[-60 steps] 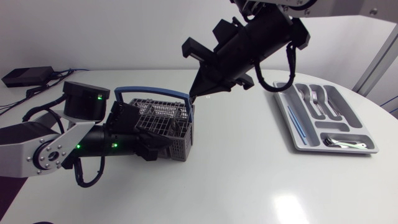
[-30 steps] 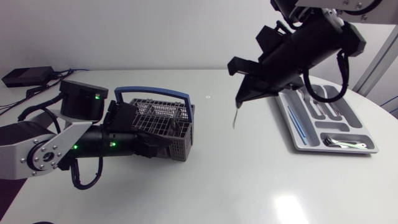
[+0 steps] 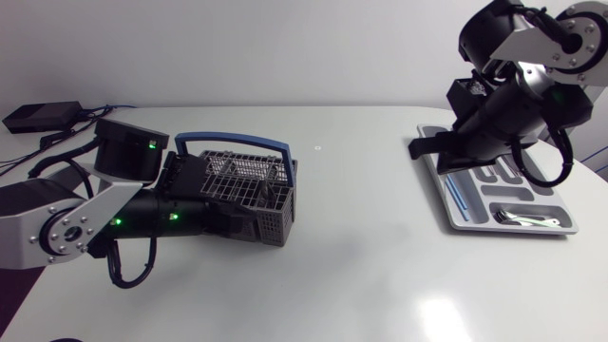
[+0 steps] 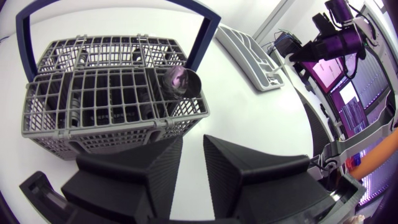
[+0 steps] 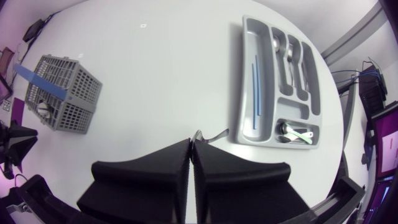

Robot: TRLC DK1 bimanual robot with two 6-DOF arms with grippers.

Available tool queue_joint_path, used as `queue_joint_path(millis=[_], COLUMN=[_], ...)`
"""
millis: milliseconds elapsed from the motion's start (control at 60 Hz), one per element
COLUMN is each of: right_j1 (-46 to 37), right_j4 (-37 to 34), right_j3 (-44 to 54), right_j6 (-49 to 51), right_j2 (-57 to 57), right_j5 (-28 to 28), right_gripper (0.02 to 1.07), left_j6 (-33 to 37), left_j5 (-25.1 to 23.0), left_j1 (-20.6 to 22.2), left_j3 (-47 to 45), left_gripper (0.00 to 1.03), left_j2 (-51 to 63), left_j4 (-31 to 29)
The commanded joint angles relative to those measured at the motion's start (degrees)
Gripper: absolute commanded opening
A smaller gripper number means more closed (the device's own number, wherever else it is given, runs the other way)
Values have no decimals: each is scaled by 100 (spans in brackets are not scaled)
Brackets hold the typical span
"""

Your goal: Unload the cutlery basket into the drawer organizer.

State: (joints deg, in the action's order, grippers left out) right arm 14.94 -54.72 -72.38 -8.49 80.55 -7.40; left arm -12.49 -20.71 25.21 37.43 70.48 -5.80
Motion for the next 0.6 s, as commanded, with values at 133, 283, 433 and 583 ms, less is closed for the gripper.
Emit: queue_joint_path(millis=[133, 283, 433, 583], right_j1=[-1134, -1889, -2496, -2988], right_j4=[585, 1174, 1728, 2264], right_j3=[549, 866, 989, 989], right_j6=[849, 1306, 1658, 1913], right_j2=[-22, 206, 619, 1068], right_j5=[-455, -833, -1044, -1150], right_gripper=[8, 8, 8, 8], left_j6=[-201, -219, -245, -254], left_j5=[146, 146, 190, 216], left_j1=[10, 10, 63, 72], left_j3=[256, 291, 326, 361], left_gripper=[28, 28, 28, 28], left_j2=[-25, -60, -60, -96], left_j4=[-211, -263, -299, -386])
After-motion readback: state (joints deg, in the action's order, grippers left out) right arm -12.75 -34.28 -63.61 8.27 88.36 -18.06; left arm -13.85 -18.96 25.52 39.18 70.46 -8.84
